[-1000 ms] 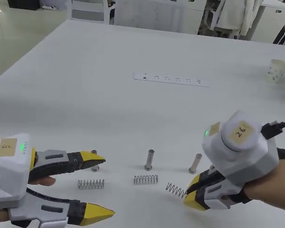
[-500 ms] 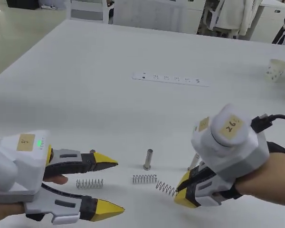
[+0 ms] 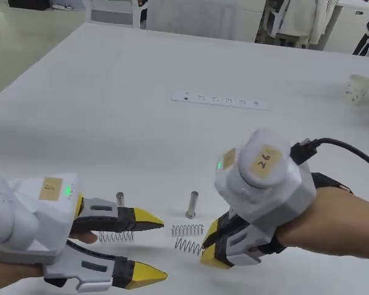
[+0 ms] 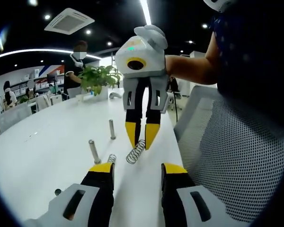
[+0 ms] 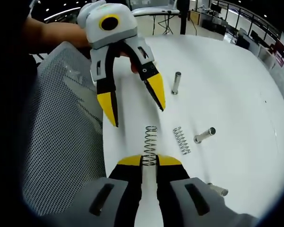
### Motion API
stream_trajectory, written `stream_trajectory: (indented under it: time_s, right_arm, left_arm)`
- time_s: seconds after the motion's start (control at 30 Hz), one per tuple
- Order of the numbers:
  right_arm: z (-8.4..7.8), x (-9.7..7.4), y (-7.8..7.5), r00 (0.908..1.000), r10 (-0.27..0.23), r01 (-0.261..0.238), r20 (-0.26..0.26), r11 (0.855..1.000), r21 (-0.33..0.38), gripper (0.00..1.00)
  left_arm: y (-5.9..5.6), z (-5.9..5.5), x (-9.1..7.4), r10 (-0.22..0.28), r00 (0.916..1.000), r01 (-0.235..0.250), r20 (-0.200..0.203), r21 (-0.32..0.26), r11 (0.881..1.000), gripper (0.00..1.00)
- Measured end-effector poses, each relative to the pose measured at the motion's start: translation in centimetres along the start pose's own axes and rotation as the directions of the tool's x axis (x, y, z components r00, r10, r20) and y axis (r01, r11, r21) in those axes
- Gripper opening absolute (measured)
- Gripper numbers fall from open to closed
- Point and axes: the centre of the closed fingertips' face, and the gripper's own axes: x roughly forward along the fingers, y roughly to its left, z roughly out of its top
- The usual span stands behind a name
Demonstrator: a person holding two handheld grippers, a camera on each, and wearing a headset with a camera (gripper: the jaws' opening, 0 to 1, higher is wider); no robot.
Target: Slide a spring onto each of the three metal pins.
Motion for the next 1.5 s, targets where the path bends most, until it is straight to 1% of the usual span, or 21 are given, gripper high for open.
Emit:
stream_trajectory:
  time_s: [0.3, 0.47, 0.67, 0.83, 1.1, 1.33, 1.5]
  right_arm:
    - [0.8, 0.5, 0.6, 0.9998, 0.02, -0.02, -0.01, 0.999, -0.049, 0.08]
    - [1.1, 0.7, 1.0, 0.9994, 0.03, -0.032, -0.019, 0.997, -0.074, 0.08]
    - [1.2, 0.8, 1.2, 0.9989, 0.039, -0.041, -0.025, 0.995, -0.087, 0.08]
    - [1.2, 0.8, 1.4, 0.9986, 0.043, -0.046, -0.03, 0.994, -0.098, 0.08]
    - [1.1, 0.9, 1.5, 0.9981, 0.05, -0.053, -0.037, 0.993, -0.104, 0.08]
    - [0.9, 0.9, 1.7, 0.9975, 0.054, -0.059, -0.046, 0.992, -0.11, 0.08]
    - [1.0, 0.8, 1.8, 0.9977, 0.061, -0.064, -0.029, 0.993, -0.104, 0.08]
  left_arm:
    - [-0.4, -0.1, 0.4, -0.022, 0.9998, 0.022, -0.004, 0.015, 1.0, 0.26]
    - [-0.5, -0.3, 0.4, -0.03, 0.9995, 0.03, -0.013, 0.024, 0.999, 0.23]
    - [-0.5, -0.4, 0.5, -0.035, 0.9992, 0.036, -0.021, 0.048, 0.998, 0.13]
    - [-0.5, -0.6, 0.5, -0.036, 0.9989, 0.038, -0.029, 0.058, 0.998, 0.08]
    - [-0.5, -1.0, 0.6, -0.036, 0.9985, 0.039, -0.042, 0.074, 0.996, 0.04]
    - [-0.7, -1.0, 0.8, -0.044, 0.9977, 0.048, -0.051, 0.083, 0.995, 0.03]
    - [-0.8, -1.0, 0.7, -0.048, 0.9977, 0.052, -0.049, 0.08, 0.995, 0.03]
